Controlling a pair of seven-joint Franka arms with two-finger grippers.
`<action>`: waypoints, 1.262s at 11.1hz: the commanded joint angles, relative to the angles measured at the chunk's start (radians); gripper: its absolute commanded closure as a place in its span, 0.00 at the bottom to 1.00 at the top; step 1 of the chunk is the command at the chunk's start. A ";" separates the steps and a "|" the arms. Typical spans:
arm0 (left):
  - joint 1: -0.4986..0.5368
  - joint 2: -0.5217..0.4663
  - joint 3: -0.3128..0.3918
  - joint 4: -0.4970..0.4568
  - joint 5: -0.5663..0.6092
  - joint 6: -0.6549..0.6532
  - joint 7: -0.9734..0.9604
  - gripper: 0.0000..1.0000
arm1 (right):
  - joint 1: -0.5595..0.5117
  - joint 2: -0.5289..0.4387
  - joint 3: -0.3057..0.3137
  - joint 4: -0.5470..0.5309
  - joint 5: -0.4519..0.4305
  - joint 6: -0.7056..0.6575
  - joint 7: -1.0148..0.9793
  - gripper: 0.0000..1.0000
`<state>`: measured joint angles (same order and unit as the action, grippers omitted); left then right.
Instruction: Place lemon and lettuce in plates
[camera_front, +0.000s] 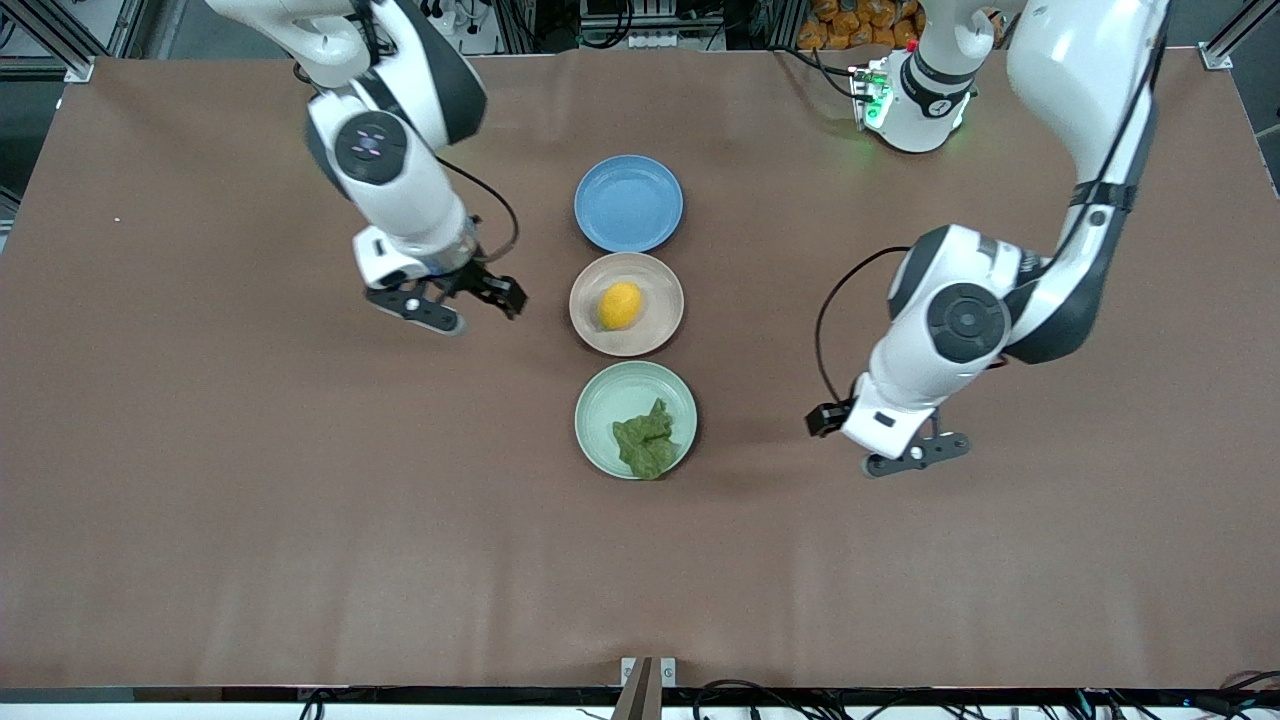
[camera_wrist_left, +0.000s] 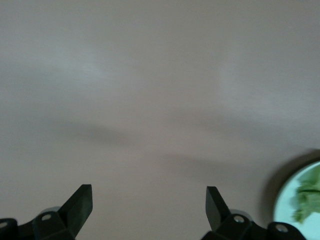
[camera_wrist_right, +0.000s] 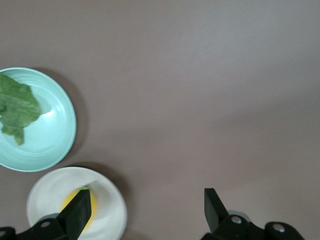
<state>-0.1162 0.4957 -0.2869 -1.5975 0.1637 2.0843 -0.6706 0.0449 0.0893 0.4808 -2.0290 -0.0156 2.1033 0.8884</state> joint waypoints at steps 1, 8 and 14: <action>0.085 -0.109 -0.014 -0.036 0.001 -0.159 0.129 0.00 | -0.022 -0.076 -0.101 0.086 0.034 -0.196 -0.280 0.00; 0.093 -0.386 0.080 -0.317 -0.136 -0.178 0.412 0.00 | -0.046 -0.098 -0.356 0.374 0.036 -0.503 -0.699 0.00; -0.099 -0.505 0.291 -0.363 -0.139 -0.198 0.499 0.00 | -0.037 -0.111 -0.467 0.464 0.028 -0.545 -0.915 0.00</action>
<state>-0.1962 0.0567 -0.0220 -1.9498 0.0522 1.8994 -0.1974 0.0079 -0.0168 0.0256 -1.6008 0.0024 1.5775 0.0545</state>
